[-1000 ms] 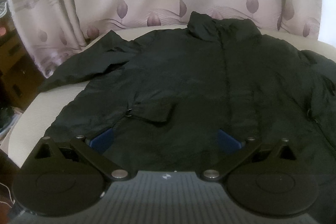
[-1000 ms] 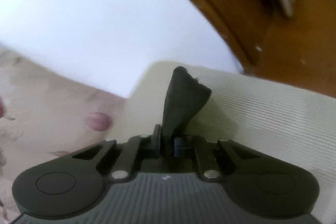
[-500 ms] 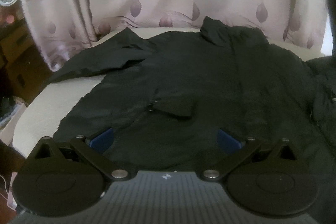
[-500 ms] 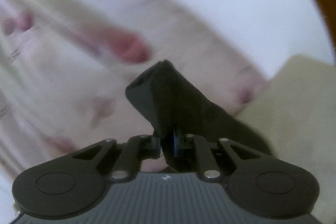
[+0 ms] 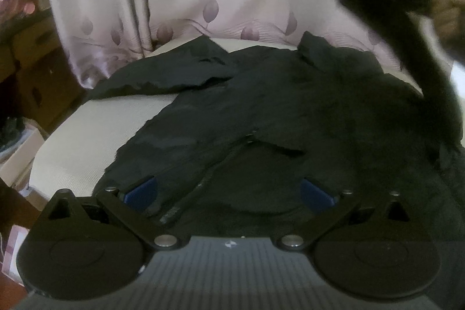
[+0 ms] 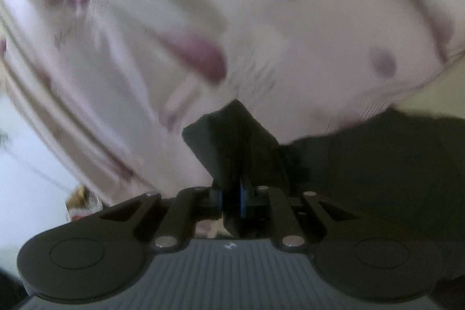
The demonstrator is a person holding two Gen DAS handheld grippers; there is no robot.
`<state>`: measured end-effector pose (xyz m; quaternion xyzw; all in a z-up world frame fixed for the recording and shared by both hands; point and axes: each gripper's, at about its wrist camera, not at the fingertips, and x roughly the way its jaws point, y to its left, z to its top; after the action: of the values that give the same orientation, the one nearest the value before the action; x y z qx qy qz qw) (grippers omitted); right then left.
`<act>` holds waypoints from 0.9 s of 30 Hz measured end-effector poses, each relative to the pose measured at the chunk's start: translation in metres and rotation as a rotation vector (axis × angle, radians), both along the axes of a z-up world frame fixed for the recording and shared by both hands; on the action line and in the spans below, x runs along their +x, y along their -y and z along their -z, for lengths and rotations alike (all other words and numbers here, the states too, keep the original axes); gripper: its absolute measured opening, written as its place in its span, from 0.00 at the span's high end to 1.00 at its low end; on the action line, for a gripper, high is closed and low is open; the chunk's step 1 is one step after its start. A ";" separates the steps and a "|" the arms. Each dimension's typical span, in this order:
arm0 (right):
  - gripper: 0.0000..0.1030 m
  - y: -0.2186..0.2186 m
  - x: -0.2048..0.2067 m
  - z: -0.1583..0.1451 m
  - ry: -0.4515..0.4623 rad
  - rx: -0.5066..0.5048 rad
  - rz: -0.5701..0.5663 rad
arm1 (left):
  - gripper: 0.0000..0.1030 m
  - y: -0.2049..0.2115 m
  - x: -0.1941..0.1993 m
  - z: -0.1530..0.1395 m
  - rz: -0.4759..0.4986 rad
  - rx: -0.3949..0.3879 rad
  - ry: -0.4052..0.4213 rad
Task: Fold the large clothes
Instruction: 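Carry the sleeve across the jacket body with the right gripper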
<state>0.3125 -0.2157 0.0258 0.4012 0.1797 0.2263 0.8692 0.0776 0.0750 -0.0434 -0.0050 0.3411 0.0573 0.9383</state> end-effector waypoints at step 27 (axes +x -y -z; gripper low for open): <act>0.15 -0.120 -0.077 0.084 0.084 -0.668 -0.132 | 0.00 -0.159 0.045 -0.015 -0.108 -0.306 0.059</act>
<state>0.2351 -0.0957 -0.0579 0.0724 0.2332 0.2270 0.9428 0.1227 0.2344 -0.0283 -0.1678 0.3172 0.0546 0.9318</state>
